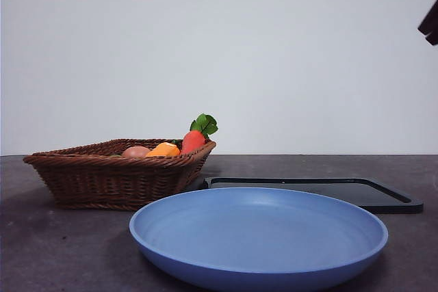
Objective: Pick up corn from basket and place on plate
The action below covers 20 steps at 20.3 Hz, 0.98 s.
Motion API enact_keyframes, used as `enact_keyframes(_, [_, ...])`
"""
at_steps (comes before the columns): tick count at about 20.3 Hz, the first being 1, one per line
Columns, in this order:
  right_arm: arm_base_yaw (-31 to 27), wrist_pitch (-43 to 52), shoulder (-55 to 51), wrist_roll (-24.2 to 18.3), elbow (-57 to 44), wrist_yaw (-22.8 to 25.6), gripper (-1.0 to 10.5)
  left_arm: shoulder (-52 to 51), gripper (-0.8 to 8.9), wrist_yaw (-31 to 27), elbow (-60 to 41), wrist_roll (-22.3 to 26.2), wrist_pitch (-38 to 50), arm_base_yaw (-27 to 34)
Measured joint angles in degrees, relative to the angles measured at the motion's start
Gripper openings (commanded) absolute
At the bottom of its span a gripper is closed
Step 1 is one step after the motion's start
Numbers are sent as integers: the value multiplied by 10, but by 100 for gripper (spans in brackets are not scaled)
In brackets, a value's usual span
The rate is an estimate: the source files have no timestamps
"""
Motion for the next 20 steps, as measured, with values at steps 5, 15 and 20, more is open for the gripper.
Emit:
enact_keyframes(5, [0, 0, 12, 23, 0, 8, 305, 0, 421, 0, 0, -2, 0, 0])
enact_keyframes(15, [49, 52, 212, 34, 1, 8, 304, 0, 420, 0, 0, -2, 0, 0])
enact_keyframes(20, [77, 108, 339, 34, 1, 18, 288, 0, 419, 0, 0, -2, 0, 0])
